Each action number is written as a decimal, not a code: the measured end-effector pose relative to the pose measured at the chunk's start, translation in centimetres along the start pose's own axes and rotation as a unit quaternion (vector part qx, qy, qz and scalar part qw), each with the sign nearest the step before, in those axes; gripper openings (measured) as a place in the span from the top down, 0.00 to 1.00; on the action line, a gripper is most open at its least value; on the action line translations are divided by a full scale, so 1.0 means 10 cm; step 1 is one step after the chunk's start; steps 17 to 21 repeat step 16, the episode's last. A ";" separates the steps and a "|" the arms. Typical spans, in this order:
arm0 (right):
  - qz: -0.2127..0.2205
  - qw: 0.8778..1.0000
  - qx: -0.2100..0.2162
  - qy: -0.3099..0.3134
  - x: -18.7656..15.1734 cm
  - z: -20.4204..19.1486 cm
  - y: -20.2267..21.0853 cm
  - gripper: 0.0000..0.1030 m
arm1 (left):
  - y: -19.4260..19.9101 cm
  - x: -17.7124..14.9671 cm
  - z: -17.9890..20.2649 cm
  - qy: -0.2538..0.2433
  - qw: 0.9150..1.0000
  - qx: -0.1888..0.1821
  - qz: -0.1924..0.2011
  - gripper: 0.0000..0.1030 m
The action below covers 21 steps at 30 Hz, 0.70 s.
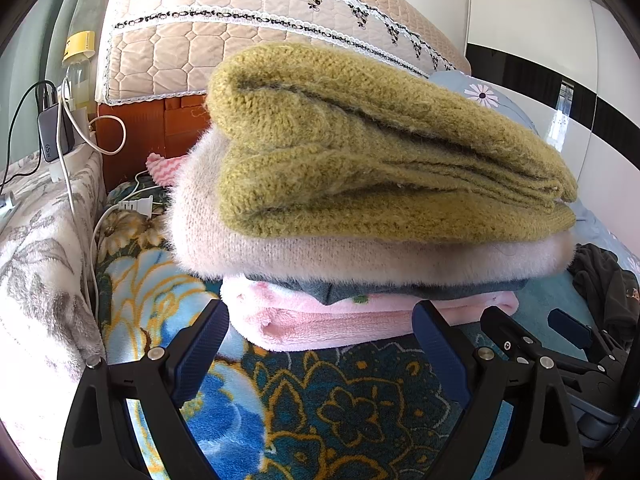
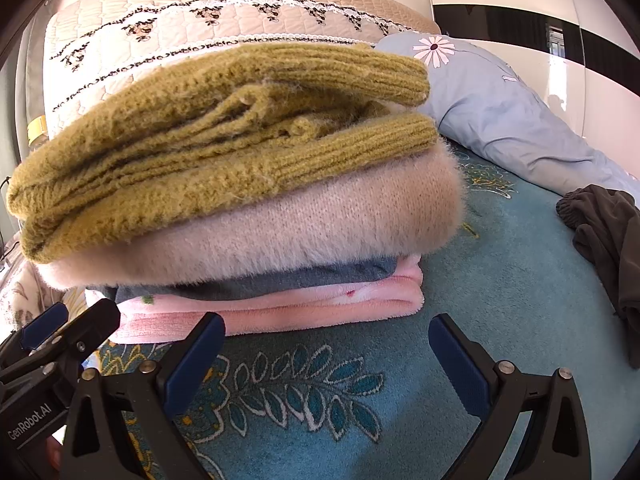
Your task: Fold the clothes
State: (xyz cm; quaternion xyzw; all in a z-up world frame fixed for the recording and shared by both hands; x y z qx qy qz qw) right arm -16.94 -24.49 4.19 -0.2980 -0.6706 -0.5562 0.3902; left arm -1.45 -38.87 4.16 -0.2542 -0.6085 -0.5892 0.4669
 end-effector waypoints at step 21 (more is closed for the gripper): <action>-0.001 1.000 0.001 0.001 -0.01 0.01 -0.03 0.00 | 0.02 0.00 0.00 -0.003 1.000 -0.002 0.006 0.10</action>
Point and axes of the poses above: each gripper's, at about its wrist camera, not at the fingertips, and y roughly against the way its jaws point, z to its right, x to its top, the point moved 5 cm from there along -y, roughly the way its jaws point, and after that the axes turned 5 degrees about z, right-handed, at the moved point
